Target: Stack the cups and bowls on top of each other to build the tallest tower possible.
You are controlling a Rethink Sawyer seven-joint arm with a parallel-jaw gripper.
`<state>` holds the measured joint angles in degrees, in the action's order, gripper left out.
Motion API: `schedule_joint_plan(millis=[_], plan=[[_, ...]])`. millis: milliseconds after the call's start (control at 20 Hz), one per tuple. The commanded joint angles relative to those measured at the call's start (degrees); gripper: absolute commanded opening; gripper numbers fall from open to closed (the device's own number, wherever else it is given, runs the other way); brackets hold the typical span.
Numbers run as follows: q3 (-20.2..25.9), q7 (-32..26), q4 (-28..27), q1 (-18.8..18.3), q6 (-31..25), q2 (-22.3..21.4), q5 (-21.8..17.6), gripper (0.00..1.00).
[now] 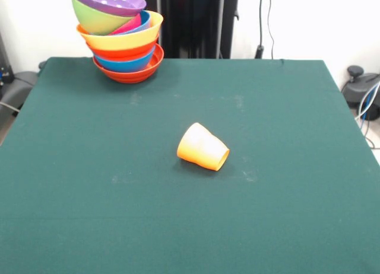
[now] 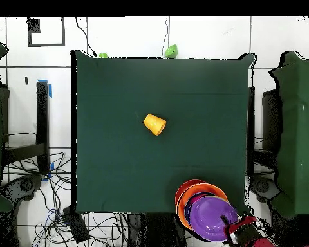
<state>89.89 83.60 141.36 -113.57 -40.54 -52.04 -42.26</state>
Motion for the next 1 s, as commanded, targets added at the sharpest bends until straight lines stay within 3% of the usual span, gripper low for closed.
schedule_joint_plan(millis=[50, 500, 1000], plan=[[-4.3, -4.6, 2.5, 4.6, 2.0, 1.8, -5.4, 1.00], [-3.1, -3.9, 2.4, 5.3, 2.3, 0.9, -4.3, 1.00], [13.3, -2.8, 2.4, 2.5, -2.1, -8.2, 11.1, 1.00]])
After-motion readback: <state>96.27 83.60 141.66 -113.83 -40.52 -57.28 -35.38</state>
